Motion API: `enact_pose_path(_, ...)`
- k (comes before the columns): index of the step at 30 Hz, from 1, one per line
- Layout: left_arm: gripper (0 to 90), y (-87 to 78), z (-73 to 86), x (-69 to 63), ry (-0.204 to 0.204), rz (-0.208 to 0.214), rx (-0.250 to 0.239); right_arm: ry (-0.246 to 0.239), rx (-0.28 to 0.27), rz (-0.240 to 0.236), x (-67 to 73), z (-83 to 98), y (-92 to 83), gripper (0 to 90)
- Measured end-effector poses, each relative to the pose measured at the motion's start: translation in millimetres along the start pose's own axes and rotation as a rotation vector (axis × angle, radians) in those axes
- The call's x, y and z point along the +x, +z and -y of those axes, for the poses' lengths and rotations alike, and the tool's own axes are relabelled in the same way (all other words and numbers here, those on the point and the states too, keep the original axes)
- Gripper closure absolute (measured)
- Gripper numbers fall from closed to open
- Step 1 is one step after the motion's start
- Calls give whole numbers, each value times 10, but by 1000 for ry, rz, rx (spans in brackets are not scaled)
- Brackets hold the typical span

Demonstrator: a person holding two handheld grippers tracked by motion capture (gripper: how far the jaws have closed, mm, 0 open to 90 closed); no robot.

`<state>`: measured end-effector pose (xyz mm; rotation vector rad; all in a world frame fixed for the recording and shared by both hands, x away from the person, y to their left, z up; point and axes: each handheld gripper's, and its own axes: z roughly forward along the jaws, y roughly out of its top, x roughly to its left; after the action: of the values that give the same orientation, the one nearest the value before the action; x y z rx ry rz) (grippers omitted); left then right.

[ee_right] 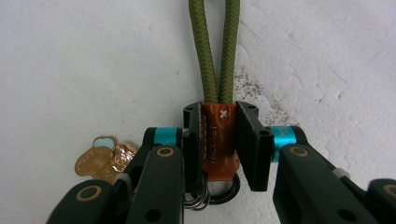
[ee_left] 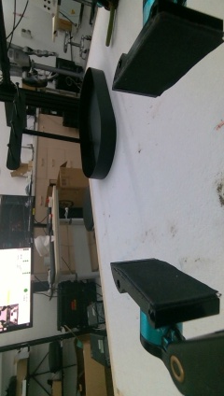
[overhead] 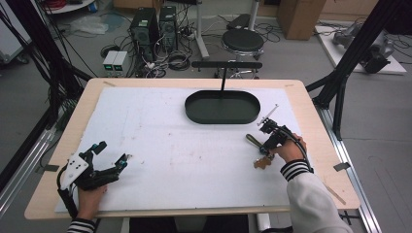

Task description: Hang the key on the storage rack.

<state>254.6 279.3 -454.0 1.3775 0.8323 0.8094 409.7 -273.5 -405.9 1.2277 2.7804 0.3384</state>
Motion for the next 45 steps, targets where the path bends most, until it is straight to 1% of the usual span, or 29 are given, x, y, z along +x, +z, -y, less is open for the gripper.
enact_pose_path(4,120,0,0,1,-1,0,0,-7,-5,7,4,-1,-11,736)
enact_pose_path(10,120,0,0,0,0,0,0,-14,-77,-1,6,0,-90,736)
enact_pose_path(11,120,-1,0,0,0,0,-1,-4,-117,13,0,10,-138,736)
enact_pose_path(12,120,-1,0,0,0,0,-1,-4,-117,13,0,10,-138,736)
enact_pose_path(13,120,-3,0,0,3,0,0,4,-161,21,-7,20,-185,736)
enact_pose_path(14,120,-3,0,0,3,0,0,4,-161,21,-7,20,-185,736)
enact_pose_path(15,120,-3,0,-1,3,0,-1,0,-211,24,-15,27,-234,736)
enact_pose_path(16,120,-3,0,-1,3,0,-1,0,-211,24,-15,27,-234,736)
enact_pose_path(17,120,-3,0,0,3,0,-2,13,-267,18,-18,32,-282,736)
enact_pose_path(18,120,-3,0,0,3,0,-2,13,-267,18,-18,32,-282,736)
enact_pose_path(19,120,-3,0,0,2,0,-2,22,-326,22,-18,35,-331,736)
enact_pose_path(20,120,-3,0,0,2,0,-2,22,-326,22,-18,35,-331,736)
enact_pose_path(21,119,-3,0,0,3,0,-1,40,-382,22,-25,39,-374,736)
enact_pose_path(22,119,-3,1,-1,3,-1,-2,40,-382,22,-25,39,-374,736)
enact_pose_path(23,120,-3,1,0,3,0,-2,45,-424,28,-32,43,-408,735)
enact_pose_path(26,120,-4,1,0,3,0,-2,44,-463,36,-35,46,-434,735)
enact_pose_path(30,120,-4,1,0,3,0,-2,51,-564,70,-34,59,-512,735)
enact_pose_path(31,120,-4,1,0,2,0,-2,46,-609,90,-34,64,-542,735)
enact_pose_path(32,120,-4,1,0,2,0,-2,46,-609,90,-34,64,-542,735)
enact_pose_path(33,120,-4,1,0,2,0,-2,41,-652,116,-30,70,-569,734)
enact_pose_path(36,120,-3,1,-1,3,0,-3,42,-693,146,-13,71,-596,735)
enact_pose_path(37,120,-4,0,0,3,1,-2,54,-739,175,11,69,-625,734)
enact_pose_path(38,120,-4,1,0,2,0,-2,54,-739,175,11,69,-625,734)
enact_pose_path(39,120,-4,1,0,2,0,-2,61,-780,205,20,59,-648,734)
enact_pose_path(40,120,-4,0,0,3,1,-2,61,-780,205,20,59,-648,734)
enact_pose_path(41,120,-4,1,0,3,0,-2,79,-816,212,31,52,-662,735)
enact_pose_path(42,120,-4,1,0,3,0,-2,79,-816,212,31,52,-662,735)
enact_pose_path(43,120,-3,1,0,2,0,-2,89,-856,238,47,42,-675,734)
enact_pose_path(45,120,-4,1,0,2,1,-2,95,-879,246,57,27,-688,734)
